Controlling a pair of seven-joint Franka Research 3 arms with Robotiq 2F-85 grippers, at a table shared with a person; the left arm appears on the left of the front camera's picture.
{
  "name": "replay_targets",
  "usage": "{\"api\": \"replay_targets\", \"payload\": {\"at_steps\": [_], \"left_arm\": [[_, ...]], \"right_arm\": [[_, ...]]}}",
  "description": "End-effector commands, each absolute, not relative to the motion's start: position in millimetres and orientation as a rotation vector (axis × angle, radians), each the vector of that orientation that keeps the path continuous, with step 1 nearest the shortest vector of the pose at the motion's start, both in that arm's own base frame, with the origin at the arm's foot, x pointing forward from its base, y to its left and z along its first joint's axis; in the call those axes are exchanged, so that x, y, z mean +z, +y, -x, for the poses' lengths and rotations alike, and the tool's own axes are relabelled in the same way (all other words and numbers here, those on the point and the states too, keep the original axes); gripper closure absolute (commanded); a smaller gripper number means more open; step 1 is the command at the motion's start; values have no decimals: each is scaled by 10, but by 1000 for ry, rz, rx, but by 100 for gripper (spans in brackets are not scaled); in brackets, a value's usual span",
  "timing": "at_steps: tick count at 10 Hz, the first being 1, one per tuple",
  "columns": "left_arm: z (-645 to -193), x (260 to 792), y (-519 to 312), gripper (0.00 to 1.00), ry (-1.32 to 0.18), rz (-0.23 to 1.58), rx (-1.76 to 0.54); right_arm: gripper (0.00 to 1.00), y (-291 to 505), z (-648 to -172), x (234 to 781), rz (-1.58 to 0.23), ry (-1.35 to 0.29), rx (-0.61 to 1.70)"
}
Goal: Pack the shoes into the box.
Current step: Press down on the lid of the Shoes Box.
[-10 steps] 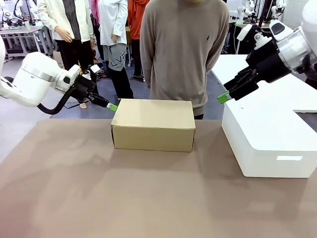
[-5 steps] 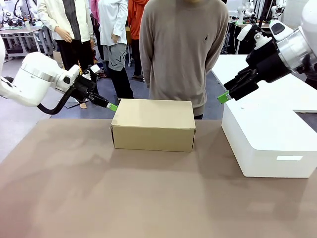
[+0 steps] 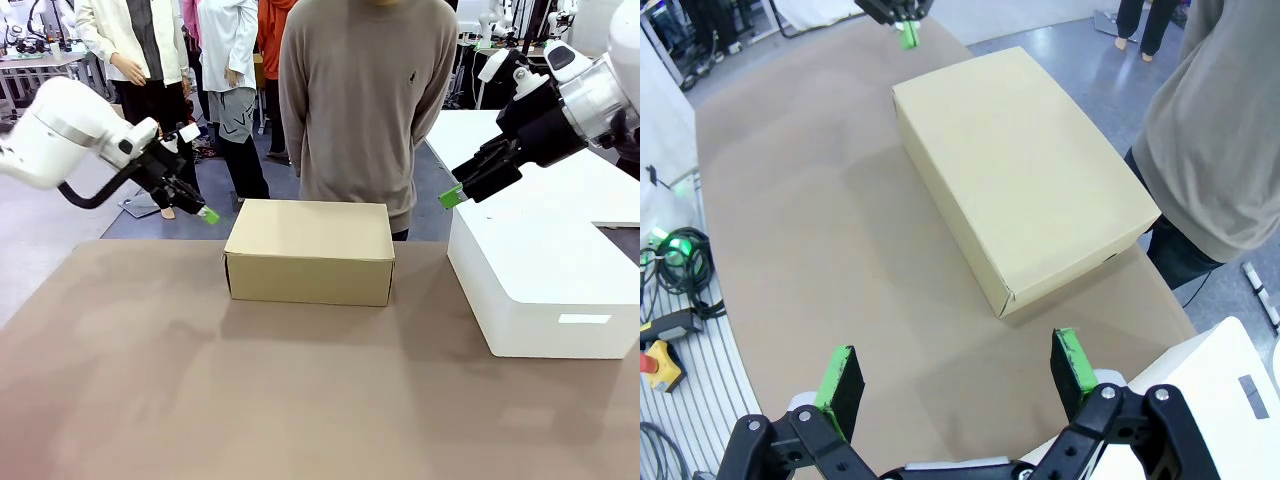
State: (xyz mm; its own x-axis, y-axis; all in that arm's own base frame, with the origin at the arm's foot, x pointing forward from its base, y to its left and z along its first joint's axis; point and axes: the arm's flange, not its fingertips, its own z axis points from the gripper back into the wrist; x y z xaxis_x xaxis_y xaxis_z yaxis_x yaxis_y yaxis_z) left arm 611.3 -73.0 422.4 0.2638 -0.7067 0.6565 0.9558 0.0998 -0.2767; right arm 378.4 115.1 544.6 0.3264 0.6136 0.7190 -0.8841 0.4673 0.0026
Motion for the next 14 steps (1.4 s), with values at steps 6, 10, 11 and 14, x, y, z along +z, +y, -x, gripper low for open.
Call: {"api": "replay_targets", "payload": {"at_steps": [6,10,11,14], "left_arm": [[-5606,4740,-533,0,-144,315,-1265],[-5137,4849,-429,0,-120,201,-1198],[-5062,4847,-413,0,-122,188,-1185],[-4937,4806,-384,0,-120,165,-1144]], "right_arm": [[33,1227,-3822,5531,-426,-694,1031],[100,1732,-4107,5968,-332,-609,1082],[100,1894,-4233,6020,-296,-587,1095],[100,2361,-4658,5978,-177,-487,1056]]}}
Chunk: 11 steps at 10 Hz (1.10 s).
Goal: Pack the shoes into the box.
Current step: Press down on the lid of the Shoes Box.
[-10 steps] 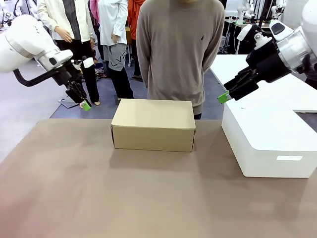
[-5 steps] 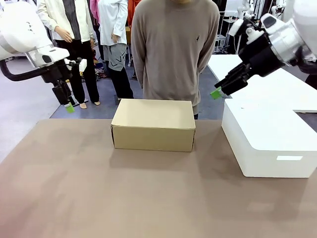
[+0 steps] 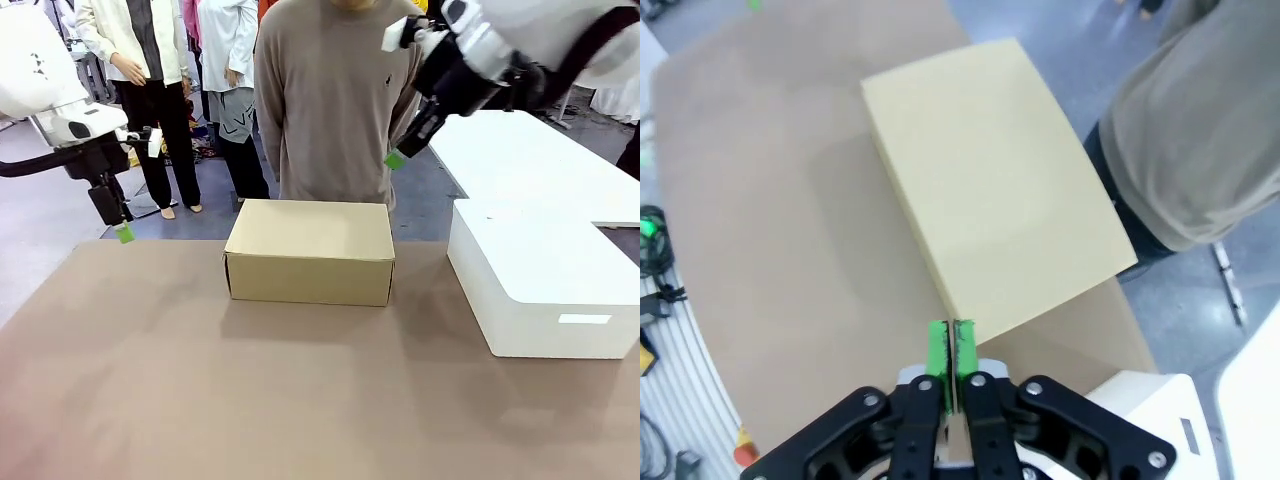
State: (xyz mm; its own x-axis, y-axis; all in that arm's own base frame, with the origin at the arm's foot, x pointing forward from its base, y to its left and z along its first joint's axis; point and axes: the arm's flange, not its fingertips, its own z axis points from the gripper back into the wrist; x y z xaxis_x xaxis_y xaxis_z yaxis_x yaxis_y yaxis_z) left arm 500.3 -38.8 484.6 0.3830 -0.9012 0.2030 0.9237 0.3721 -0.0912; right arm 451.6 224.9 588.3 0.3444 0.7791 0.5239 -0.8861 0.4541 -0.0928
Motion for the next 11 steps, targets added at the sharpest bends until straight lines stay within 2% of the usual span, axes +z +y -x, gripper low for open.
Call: {"api": "replay_targets", "payload": {"at_steps": [1,4,5,11], "left_arm": [[-4935,4782,-385,0,-115,166,-1140],[-4947,4729,-398,0,-114,155,-1142],[-4979,4758,-401,0,-119,192,-1151],[-4979,4758,-401,0,-119,192,-1151]], "right_arm": [[100,2476,-4796,5932,-155,-466,1039],[100,2685,-5079,5732,-68,-399,998],[100,2593,-5026,5681,-120,-456,1032],[100,2609,-5023,5677,-118,-453,1034]]}}
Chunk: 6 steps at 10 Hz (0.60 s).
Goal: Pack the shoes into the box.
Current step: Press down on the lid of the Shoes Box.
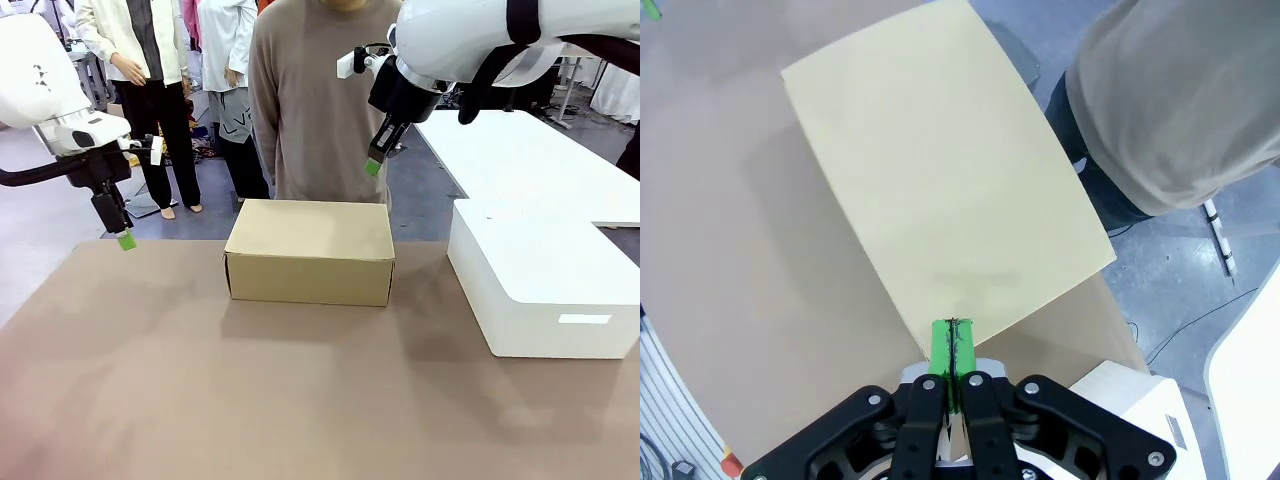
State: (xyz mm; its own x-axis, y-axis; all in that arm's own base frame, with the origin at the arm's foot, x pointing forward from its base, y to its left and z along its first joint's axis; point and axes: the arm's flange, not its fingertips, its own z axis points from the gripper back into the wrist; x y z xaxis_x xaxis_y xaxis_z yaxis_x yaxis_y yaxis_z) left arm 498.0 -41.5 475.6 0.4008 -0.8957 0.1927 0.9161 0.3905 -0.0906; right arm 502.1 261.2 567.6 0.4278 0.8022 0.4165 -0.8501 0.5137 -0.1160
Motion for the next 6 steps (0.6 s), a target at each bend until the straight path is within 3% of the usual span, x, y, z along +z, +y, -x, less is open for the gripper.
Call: {"api": "replay_targets", "payload": {"at_steps": [1,6], "left_arm": [[-4979,4758,-401,0,-119,192,-1151],[-4979,4758,-401,0,-119,192,-1151]], "right_arm": [[100,2683,-5124,5689,-78,-438,937],[100,3317,-5910,5441,-40,-304,681]]}}
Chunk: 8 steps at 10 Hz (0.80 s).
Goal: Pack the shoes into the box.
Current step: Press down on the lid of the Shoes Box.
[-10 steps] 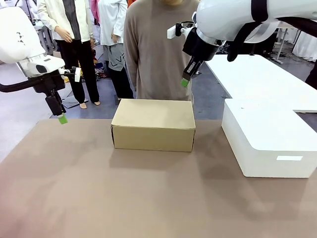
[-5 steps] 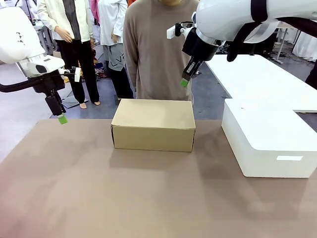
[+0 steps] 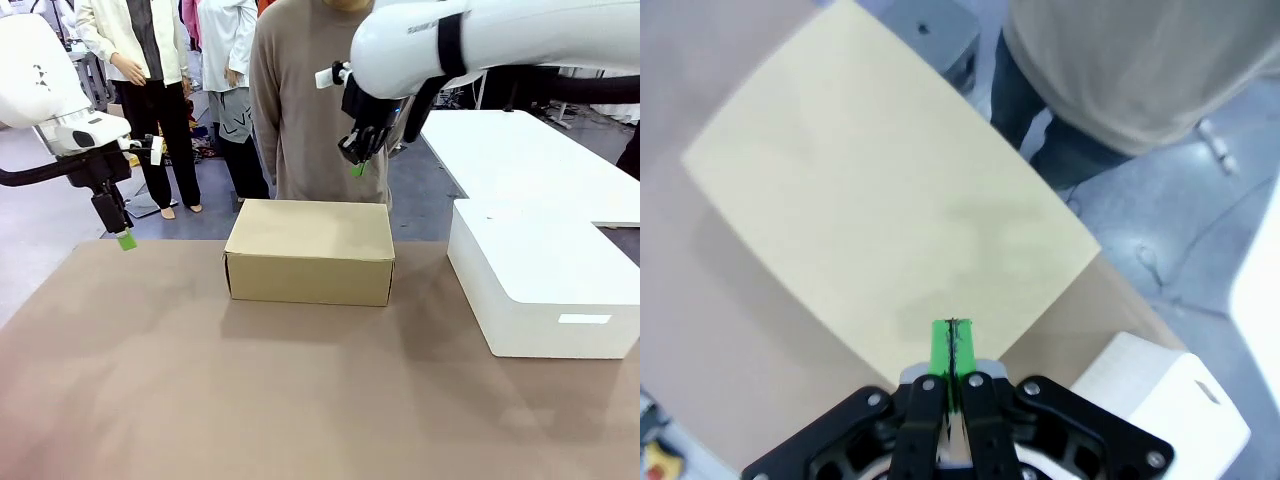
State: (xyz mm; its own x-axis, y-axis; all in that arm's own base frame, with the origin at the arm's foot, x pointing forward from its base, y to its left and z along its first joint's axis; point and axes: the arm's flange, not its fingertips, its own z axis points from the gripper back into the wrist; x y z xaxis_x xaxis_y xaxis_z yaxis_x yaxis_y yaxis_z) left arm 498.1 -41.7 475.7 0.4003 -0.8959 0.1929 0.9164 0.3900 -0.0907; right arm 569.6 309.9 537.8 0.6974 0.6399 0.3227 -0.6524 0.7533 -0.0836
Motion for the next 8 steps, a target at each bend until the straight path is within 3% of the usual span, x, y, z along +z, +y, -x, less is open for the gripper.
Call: {"api": "replay_targets", "payload": {"at_steps": [1,8], "left_arm": [[-4979,4758,-401,0,-119,192,-1151],[-4979,4758,-401,0,-119,192,-1151]], "right_arm": [[100,3383,-6031,5315,-57,-279,651],[100,3675,-6412,4480,-116,-220,569]]}}
